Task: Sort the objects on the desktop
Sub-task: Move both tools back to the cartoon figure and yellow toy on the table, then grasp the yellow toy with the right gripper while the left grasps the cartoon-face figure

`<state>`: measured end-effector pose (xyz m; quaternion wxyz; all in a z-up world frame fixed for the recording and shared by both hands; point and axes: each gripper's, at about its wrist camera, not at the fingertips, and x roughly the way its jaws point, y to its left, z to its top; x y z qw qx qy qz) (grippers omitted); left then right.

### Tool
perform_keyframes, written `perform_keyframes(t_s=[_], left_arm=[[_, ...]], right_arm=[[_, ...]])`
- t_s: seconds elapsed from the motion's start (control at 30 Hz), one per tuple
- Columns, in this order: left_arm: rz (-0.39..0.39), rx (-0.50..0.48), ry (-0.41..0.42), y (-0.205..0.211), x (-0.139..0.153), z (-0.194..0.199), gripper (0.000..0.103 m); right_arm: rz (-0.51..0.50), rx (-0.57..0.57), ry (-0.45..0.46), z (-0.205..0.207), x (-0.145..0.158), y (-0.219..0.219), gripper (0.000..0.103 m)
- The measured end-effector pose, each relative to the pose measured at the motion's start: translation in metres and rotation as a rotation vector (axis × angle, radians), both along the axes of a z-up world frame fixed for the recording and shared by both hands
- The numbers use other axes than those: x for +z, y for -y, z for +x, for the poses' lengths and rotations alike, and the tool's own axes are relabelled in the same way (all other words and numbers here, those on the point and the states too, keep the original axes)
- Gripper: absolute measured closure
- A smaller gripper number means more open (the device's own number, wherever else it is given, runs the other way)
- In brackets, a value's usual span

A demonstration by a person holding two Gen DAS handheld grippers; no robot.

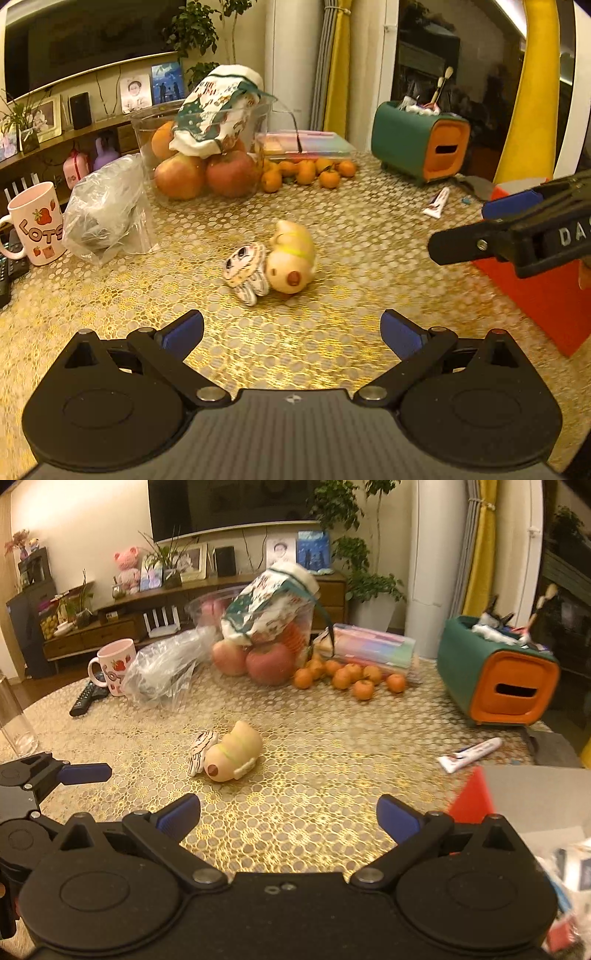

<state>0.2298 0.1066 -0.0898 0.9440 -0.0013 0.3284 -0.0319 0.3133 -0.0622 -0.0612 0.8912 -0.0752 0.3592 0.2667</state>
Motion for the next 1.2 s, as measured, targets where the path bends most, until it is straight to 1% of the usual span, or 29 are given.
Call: perform_keyframes(t_s=[0.17,0.33,0.53,0.67,0.8,0.87,0.97,1.07,1.1,1.13,1.2], left_arm=[[0.031,0.006,-0.022,-0.018,-0.014,0.017,0.001],[0.04,0.006,-0.033,-0.032,-0.024,0.031,0.001],[0.065,-0.027,-0.016,-0.036,-0.03,0.047,0.001],[0.074,-0.046,-0.006,-0.035,-0.032,0.059,0.001],[0.075,-0.07,0.008,-0.036,-0.034,0.069,0.001],[0.063,-0.08,-0.005,-0.039,-0.036,0.075,0.001],[0.019,-0.095,-0.015,-0.044,-0.04,0.079,0.001],[-0.003,-0.119,-0.027,-0.046,-0.044,0.084,0.002],[-0.012,-0.127,-0.033,-0.047,-0.046,0.086,0.004],[-0.019,-0.133,-0.038,-0.048,-0.047,0.088,0.008],[-0.046,-0.138,-0.052,-0.05,-0.05,0.092,0.013]], right_arm=[[-0.013,0.011,-0.019,0.021,-0.013,-0.025,0.002],[-0.027,0.024,-0.03,0.036,-0.022,-0.046,0.003],[-0.013,-0.006,-0.07,0.056,-0.029,-0.06,0.009],[-0.018,-0.034,-0.087,0.068,-0.034,-0.065,0.015],[-0.001,-0.068,-0.115,0.081,-0.038,-0.07,0.018],[0.017,-0.077,-0.136,0.087,-0.04,-0.073,0.019],[0.039,-0.072,-0.171,0.094,-0.045,-0.079,0.02],[0.041,-0.072,-0.205,0.1,-0.053,-0.087,0.021],[0.039,-0.072,-0.214,0.101,-0.056,-0.09,0.021],[0.036,-0.074,-0.221,0.103,-0.058,-0.092,0.022],[0.038,-0.073,-0.231,0.105,-0.062,-0.095,0.023]])
